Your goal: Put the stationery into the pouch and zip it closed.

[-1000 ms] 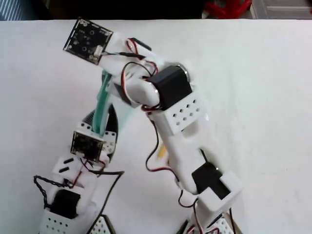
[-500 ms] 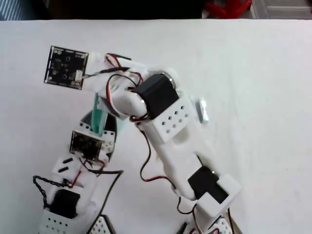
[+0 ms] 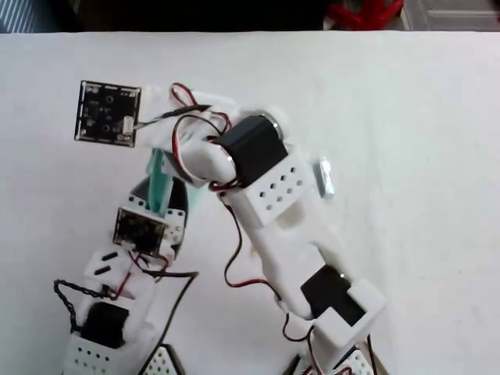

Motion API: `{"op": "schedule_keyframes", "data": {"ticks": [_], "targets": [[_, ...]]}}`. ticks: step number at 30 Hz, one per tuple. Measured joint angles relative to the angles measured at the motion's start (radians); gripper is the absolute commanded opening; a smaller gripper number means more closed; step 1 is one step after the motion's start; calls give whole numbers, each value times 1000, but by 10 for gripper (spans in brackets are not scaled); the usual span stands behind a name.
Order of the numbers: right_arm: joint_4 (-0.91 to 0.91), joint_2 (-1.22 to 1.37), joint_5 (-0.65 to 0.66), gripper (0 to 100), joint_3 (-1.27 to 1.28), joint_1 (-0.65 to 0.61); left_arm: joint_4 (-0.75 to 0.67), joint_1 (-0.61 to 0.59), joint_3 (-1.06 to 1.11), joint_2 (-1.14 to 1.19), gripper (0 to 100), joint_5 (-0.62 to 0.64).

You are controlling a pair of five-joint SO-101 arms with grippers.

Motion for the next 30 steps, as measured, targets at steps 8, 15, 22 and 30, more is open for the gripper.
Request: {"op": "schedule_keyframes", "data": {"ticks": [8,15,22,30], "targets": [[0,-84,17,21,57,-68,-20,3,9,5,24,2],[-2,-244,29,21,288,-158,-26,2,11,9,24,2],[3,-446,29,21,517,-298,-28,2,11,0,24,5],[-21,-517,29,67,601,-250,-37,-5,11,2,24,2]]}}
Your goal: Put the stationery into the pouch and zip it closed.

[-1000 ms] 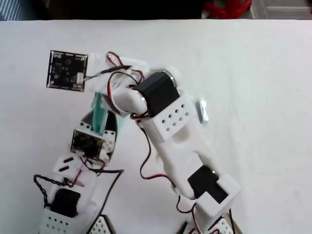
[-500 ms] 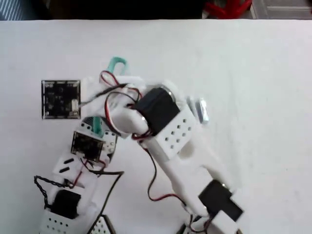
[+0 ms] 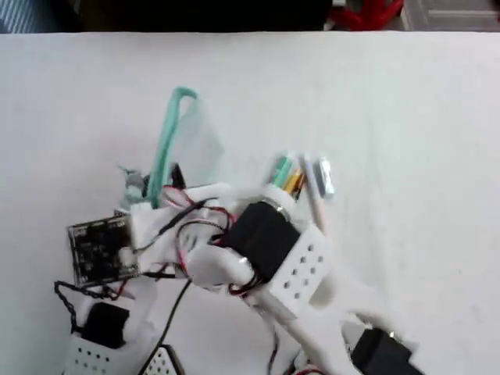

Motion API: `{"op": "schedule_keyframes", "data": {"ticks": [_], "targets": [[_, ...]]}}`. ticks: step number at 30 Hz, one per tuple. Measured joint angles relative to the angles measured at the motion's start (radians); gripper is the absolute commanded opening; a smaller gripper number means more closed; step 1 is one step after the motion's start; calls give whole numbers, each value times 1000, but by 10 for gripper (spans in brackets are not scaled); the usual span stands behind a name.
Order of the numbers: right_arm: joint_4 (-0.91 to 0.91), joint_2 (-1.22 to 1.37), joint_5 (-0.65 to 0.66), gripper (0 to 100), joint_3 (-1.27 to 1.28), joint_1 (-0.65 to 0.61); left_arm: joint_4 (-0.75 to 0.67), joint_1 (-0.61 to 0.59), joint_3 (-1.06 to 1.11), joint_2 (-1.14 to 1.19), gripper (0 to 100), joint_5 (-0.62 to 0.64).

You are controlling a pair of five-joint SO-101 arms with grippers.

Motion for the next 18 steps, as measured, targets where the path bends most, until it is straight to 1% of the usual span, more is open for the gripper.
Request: {"op": "schedule_keyframes", "data": {"ticks": [3,4,5,6,8,12,14,17,18], "targets": [[-52,-3,-18,223,-32,127,-3,6,0,2,24,8],[-75,-3,-51,275,-44,175,-3,5,0,2,24,8],[-100,-3,-94,304,-68,215,-3,3,0,2,24,8],[-126,-8,-144,300,-89,252,-3,5,0,2,24,8],[-181,-26,-221,243,-135,307,-3,5,0,2,24,8],[-288,-35,-259,2,-193,341,-3,5,0,2,24,8],[-339,-35,-288,50,-199,331,-3,5,0,2,24,8],[-379,-35,-324,13,-201,302,-3,5,0,2,24,8],[-382,-31,-328,21,-201,287,-3,5,0,2,24,8]]}}
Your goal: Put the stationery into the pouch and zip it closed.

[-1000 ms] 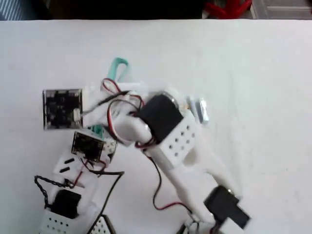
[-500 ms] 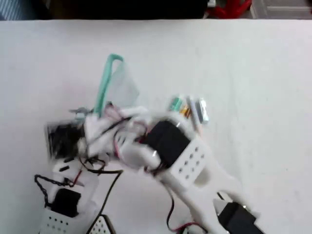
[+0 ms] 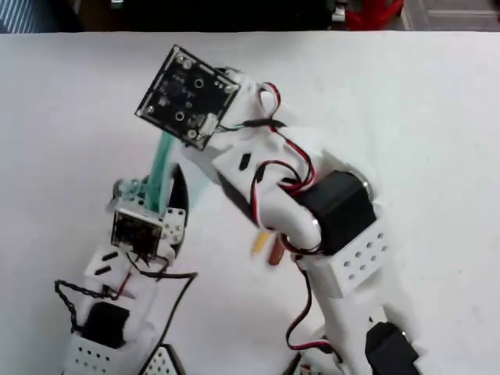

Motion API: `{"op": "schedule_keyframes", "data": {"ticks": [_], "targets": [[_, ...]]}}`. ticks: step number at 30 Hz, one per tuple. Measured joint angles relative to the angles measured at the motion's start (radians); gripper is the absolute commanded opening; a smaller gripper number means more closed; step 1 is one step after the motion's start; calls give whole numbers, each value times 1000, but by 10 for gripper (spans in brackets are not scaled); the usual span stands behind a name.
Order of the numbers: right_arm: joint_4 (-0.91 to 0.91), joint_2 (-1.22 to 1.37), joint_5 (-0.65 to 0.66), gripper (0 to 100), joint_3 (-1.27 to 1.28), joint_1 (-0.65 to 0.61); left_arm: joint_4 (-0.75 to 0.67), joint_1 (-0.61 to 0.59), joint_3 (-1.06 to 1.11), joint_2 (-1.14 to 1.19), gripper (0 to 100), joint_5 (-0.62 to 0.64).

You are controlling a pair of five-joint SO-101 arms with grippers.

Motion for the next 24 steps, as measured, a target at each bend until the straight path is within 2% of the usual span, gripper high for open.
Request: {"op": "schedule_keyframes", "data": {"ticks": [9,24], "targets": [[-2,221,-2,18,0,-18,0,0,0,0,24,0],[101,235,-2,18,-32,55,0,3,0,3,24,-2]]}}
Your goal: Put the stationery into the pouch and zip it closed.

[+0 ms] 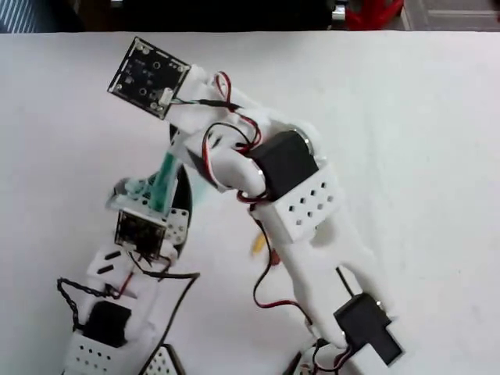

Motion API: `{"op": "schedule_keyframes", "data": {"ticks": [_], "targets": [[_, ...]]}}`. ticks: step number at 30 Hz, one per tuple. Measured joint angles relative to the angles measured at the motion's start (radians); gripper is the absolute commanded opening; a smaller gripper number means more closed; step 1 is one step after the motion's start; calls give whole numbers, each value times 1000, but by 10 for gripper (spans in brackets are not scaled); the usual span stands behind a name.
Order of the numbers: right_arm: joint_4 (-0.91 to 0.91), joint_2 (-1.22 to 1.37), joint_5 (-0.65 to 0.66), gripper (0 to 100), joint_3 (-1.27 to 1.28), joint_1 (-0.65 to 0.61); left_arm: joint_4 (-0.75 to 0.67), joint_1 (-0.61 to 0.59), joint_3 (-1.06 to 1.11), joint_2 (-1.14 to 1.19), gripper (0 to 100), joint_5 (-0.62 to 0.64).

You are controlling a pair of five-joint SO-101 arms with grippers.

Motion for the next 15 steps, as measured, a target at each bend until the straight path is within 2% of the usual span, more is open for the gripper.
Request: {"op": "schedule_keyframes", "data": {"ticks": [15], "targets": [[5,-38,-32,18,3,25,0,0,0,-2,24,0]]}}
